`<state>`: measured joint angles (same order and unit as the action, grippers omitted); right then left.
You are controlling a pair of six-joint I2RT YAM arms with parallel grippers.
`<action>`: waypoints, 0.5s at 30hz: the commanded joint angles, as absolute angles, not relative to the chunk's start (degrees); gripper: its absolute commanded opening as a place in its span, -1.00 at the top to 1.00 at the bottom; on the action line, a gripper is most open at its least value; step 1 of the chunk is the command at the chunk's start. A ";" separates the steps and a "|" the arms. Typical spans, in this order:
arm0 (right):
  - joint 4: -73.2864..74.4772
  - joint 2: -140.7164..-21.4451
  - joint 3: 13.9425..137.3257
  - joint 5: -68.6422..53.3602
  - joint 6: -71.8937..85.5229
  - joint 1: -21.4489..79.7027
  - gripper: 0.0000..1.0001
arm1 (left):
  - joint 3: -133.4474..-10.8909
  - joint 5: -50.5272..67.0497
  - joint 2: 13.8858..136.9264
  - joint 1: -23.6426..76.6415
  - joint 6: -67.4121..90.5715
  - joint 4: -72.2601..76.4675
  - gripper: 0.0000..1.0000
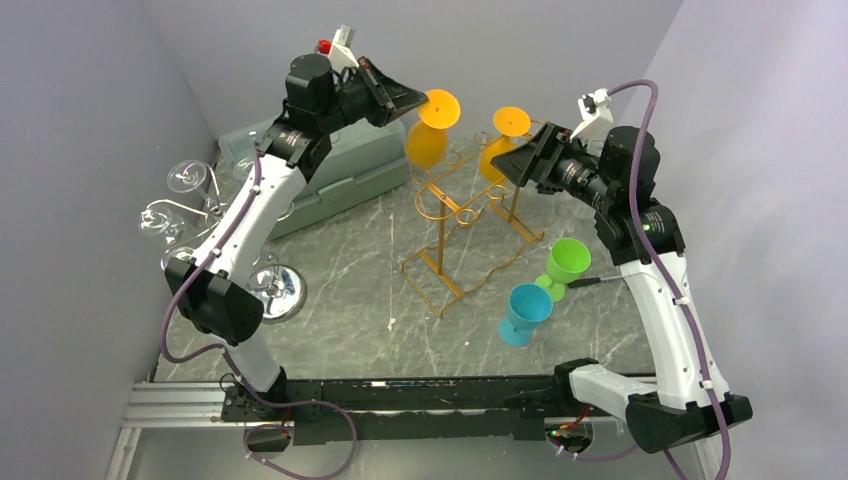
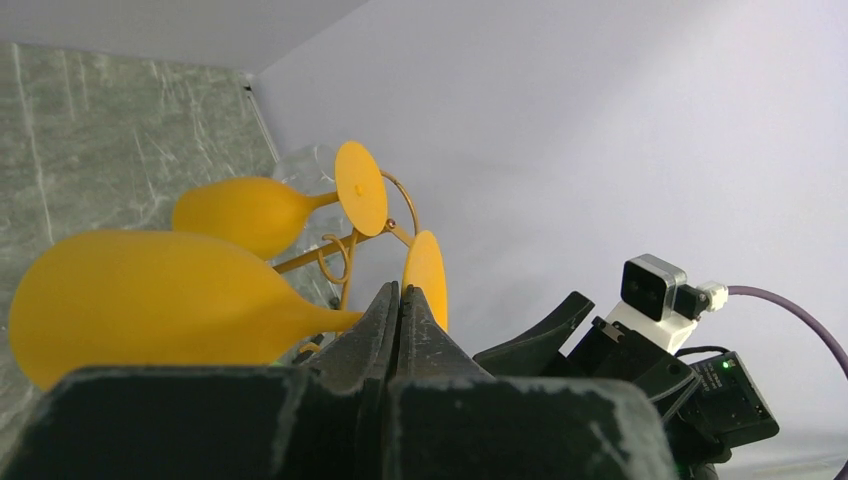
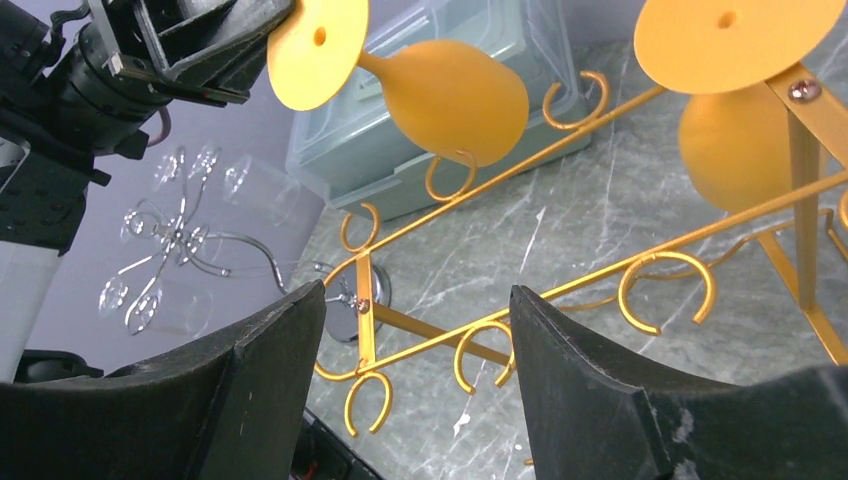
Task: Take the wine glass off the wine glass rack
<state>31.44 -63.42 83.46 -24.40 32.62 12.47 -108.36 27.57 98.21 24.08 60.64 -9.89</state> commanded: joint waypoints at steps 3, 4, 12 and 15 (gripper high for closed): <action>23.01 -64.43 85.79 -27.20 33.80 12.30 -0.42 | -113.49 27.40 94.29 23.55 57.58 -11.17 1.00; 22.23 -64.57 85.64 -27.68 34.03 12.30 -0.42 | -113.93 27.50 94.16 23.55 57.61 -11.31 1.00; 14.52 -65.11 84.08 -31.07 35.97 12.54 -0.53 | -113.87 29.36 90.76 23.55 61.35 -8.96 1.00; 11.88 -65.26 83.60 -31.65 36.44 12.82 -0.60 | -112.04 30.08 88.37 23.55 63.18 -6.86 1.00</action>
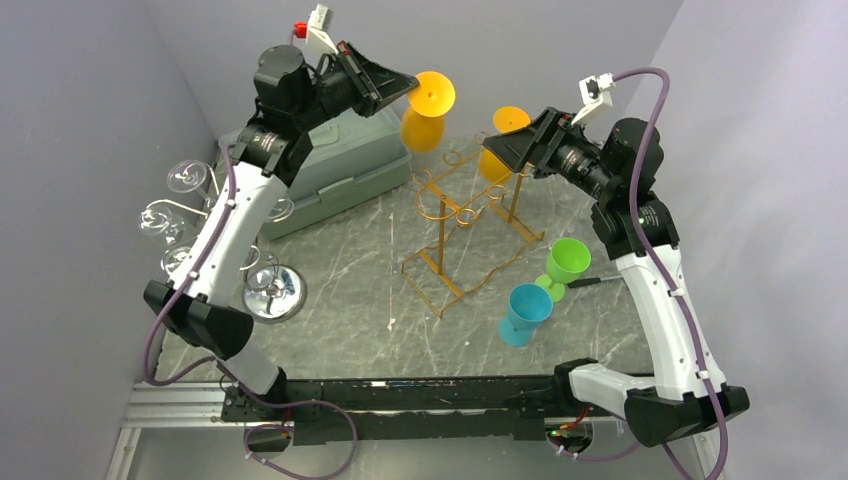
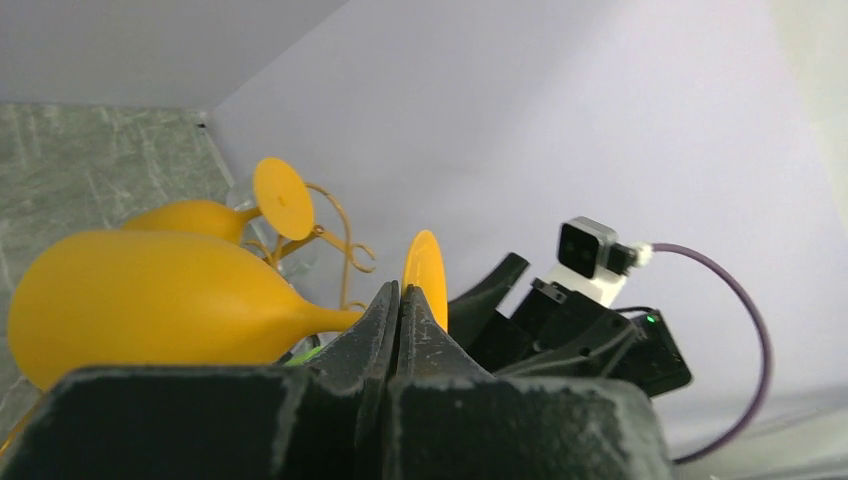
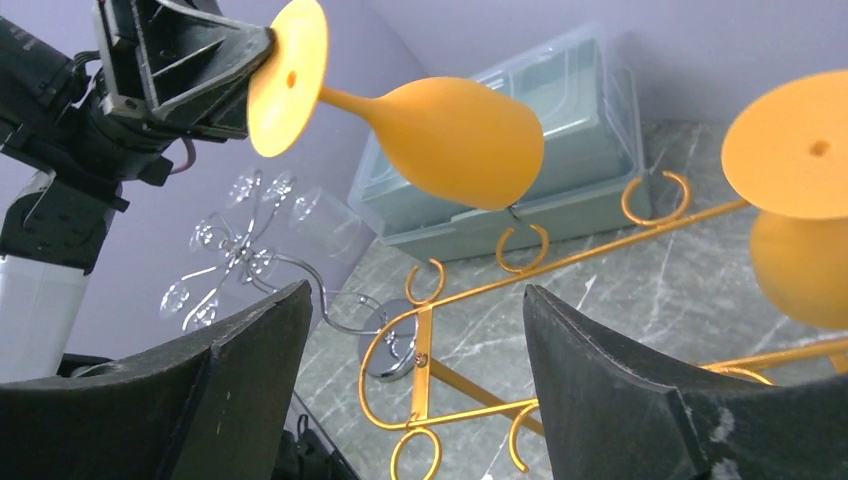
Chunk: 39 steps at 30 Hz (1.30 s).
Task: Take the wine glass off the wine glass rack
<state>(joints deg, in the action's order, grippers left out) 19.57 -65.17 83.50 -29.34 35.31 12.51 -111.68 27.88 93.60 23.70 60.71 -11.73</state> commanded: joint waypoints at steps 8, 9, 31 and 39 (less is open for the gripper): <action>5.38 -66.26 82.60 -33.97 38.67 14.54 -0.74 | -108.84 32.14 82.98 23.55 67.82 -3.44 1.00; 4.66 -66.29 82.42 -34.31 38.98 14.66 -0.75 | -108.00 32.57 82.25 23.55 69.07 -1.75 1.00; -27.76 -67.05 72.57 -42.56 56.60 18.65 -0.92 | -94.75 35.69 73.02 24.69 88.99 20.51 1.00; -43.76 -67.57 70.11 -44.82 68.24 20.08 -0.86 | -91.39 35.26 71.96 24.70 94.06 27.38 1.00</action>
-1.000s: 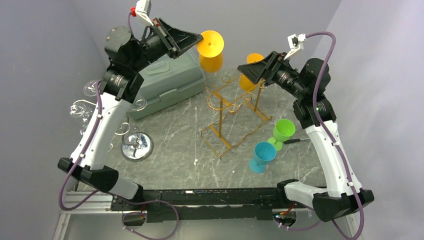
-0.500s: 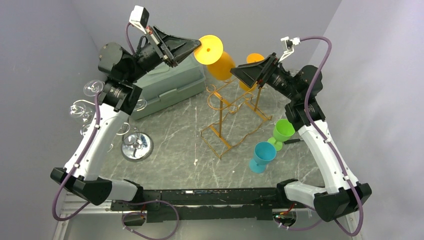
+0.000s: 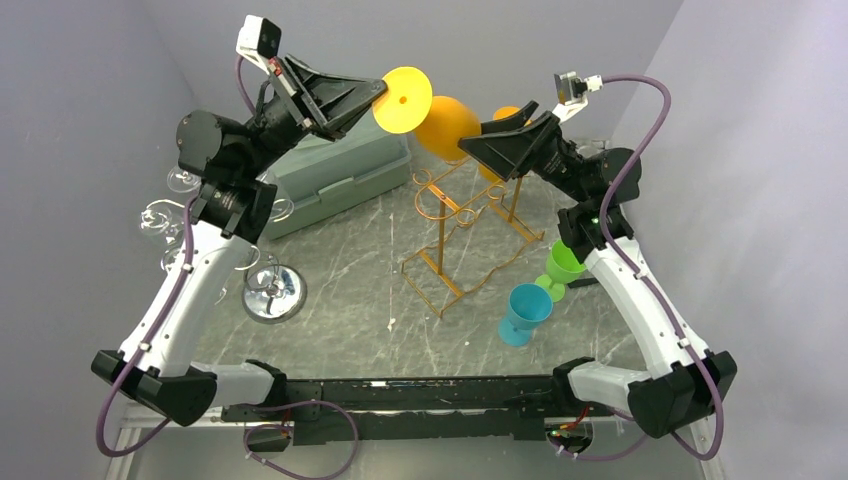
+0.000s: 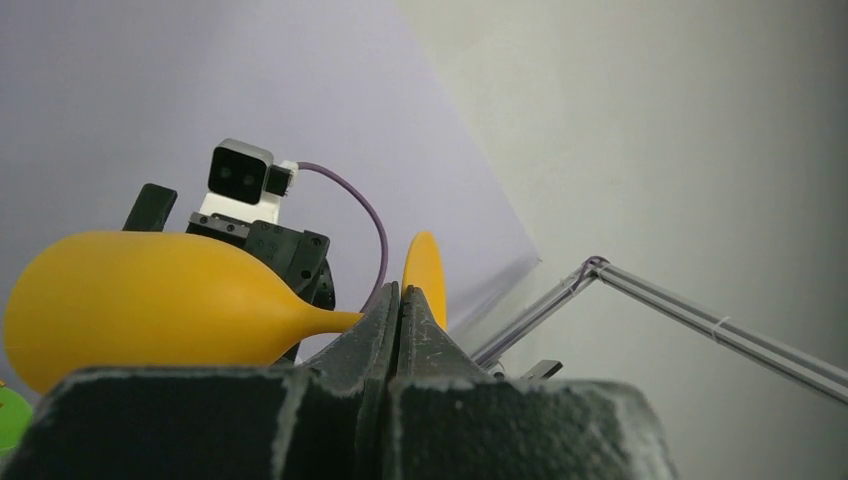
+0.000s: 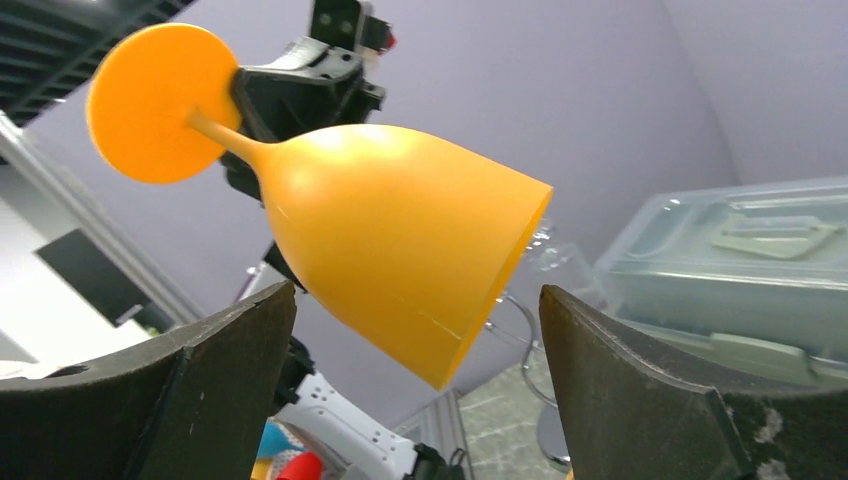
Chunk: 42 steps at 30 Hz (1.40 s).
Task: Take the wine glass off the wine glass rack
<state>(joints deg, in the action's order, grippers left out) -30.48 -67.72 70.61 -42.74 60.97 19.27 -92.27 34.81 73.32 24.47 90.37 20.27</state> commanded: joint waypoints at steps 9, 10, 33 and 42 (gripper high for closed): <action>-54.45 -68.09 71.45 -45.11 72.74 23.60 -0.51 | -88.68 34.81 70.51 24.91 99.37 33.60 1.00; -55.03 -68.30 71.72 -45.01 72.93 24.12 -0.42 | -88.49 34.73 70.26 25.02 99.82 34.14 1.00; -15.06 -57.91 79.52 -39.75 51.27 28.36 1.00 | -88.72 16.82 51.05 25.22 58.09 -16.92 -0.99; 20.75 -60.12 88.44 -29.63 33.91 38.82 1.00 | -93.49 5.51 45.84 25.22 39.33 -35.93 -0.99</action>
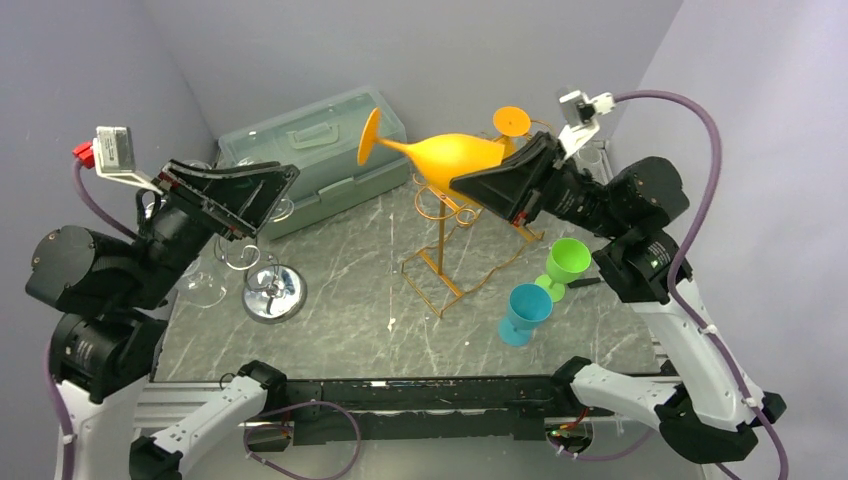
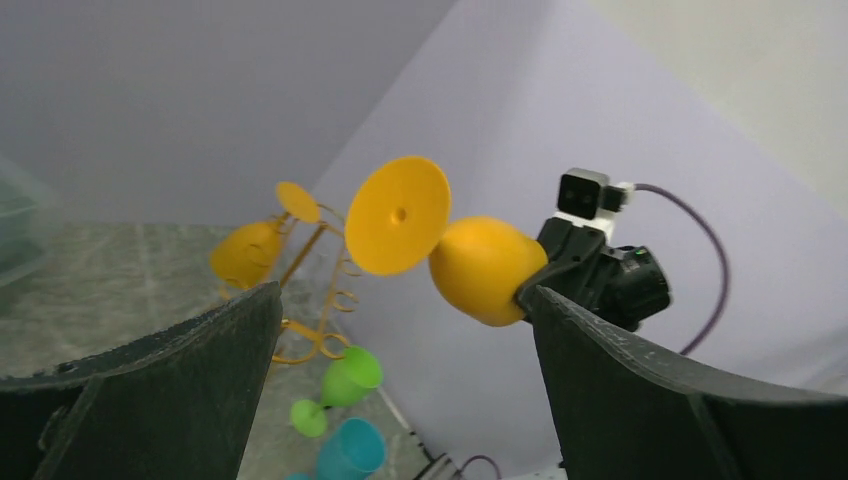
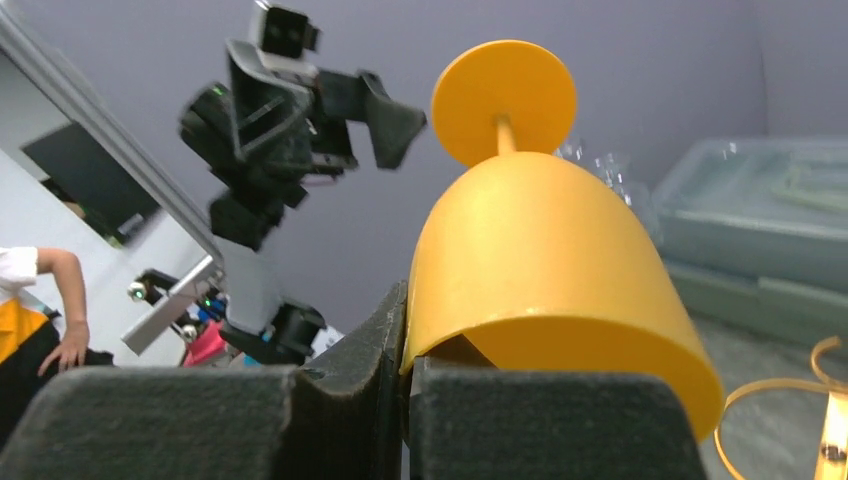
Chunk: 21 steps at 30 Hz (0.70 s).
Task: Take the wine glass off the wine glass rack
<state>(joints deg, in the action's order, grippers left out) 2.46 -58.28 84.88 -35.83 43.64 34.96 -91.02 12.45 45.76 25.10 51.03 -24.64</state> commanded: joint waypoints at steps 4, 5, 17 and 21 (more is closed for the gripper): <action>33.66 -64.08 92.99 -19.04 28.33 48.59 1.00 | -96.26 4.27 46.18 25.14 35.66 -40.27 -0.99; 36.53 -65.36 94.26 -15.90 27.28 51.49 1.00 | -96.13 3.92 45.96 25.14 35.27 -40.41 -0.99; 58.79 -73.99 93.25 5.08 27.55 70.34 1.00 | -95.31 2.79 45.20 25.14 31.93 -41.07 -0.99; 61.54 -72.91 86.61 6.10 30.32 71.16 1.00 | -94.99 3.37 45.29 25.14 31.94 -40.71 -0.99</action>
